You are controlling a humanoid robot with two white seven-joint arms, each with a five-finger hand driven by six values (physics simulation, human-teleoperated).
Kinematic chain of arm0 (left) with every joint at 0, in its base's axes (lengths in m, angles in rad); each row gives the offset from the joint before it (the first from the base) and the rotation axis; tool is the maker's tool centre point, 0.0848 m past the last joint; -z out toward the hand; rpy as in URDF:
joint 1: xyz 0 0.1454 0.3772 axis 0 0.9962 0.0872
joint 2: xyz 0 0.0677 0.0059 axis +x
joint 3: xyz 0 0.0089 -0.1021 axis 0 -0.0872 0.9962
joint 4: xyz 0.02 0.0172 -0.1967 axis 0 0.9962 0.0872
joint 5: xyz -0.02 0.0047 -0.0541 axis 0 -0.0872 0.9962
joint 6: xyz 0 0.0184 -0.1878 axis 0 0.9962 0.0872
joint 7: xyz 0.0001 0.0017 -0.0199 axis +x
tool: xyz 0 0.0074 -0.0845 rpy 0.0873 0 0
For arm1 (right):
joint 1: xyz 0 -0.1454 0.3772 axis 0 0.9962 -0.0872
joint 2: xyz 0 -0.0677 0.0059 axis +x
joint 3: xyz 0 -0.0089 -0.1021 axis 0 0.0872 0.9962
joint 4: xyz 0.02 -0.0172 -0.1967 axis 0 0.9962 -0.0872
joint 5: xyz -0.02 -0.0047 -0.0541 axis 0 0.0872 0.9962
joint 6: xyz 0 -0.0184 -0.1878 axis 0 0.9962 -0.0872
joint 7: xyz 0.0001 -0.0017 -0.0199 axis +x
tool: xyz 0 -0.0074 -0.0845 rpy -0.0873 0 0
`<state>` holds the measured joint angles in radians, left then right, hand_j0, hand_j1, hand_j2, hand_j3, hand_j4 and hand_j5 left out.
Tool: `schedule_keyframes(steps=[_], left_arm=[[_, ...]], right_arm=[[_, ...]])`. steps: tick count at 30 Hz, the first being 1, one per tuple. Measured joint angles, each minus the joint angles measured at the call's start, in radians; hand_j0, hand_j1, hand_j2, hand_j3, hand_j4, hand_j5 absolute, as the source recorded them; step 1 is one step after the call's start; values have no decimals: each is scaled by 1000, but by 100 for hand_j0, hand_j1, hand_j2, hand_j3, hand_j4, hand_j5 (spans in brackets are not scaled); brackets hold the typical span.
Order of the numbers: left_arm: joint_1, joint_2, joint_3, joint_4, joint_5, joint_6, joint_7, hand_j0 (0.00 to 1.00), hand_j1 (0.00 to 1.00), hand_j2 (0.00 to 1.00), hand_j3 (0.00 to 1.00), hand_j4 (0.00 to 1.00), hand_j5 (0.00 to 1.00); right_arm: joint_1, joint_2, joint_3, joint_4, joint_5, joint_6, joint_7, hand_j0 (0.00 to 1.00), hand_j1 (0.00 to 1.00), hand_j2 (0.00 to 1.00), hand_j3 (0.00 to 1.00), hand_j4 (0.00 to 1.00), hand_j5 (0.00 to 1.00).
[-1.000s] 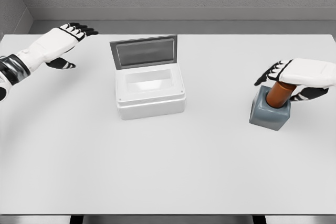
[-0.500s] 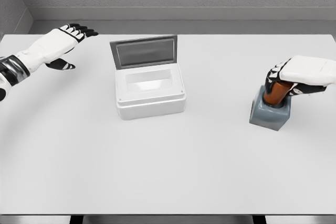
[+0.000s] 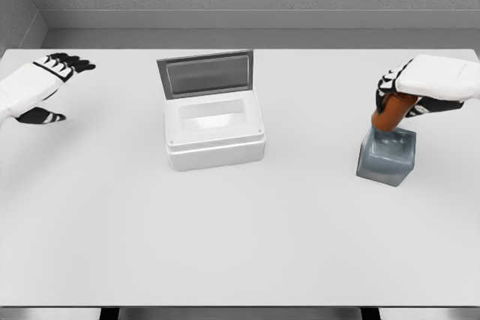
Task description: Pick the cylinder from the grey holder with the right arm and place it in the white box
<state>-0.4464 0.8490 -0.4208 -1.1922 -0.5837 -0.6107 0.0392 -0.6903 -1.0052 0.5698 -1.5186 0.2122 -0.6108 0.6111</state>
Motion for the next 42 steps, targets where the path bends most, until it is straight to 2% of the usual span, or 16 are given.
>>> schedule_keyframes(steps=[10,22,42], left_arm=[[58,32,21,43,6,0,0,100,100,100,100,100,100],[58,34,18,67,7,0,0,100,100,100,100,100,100],[58,41,21,79,8,0,0,100,100,100,100,100,100]], right_arm=[[-25,69,0,10,16,2,0,41,41,41,41,41,41],[-74,168,-4,37,26,47,0,41,41,41,41,41,41],[-97,322,-2,55,49,94,1,41,41,41,41,41,41]])
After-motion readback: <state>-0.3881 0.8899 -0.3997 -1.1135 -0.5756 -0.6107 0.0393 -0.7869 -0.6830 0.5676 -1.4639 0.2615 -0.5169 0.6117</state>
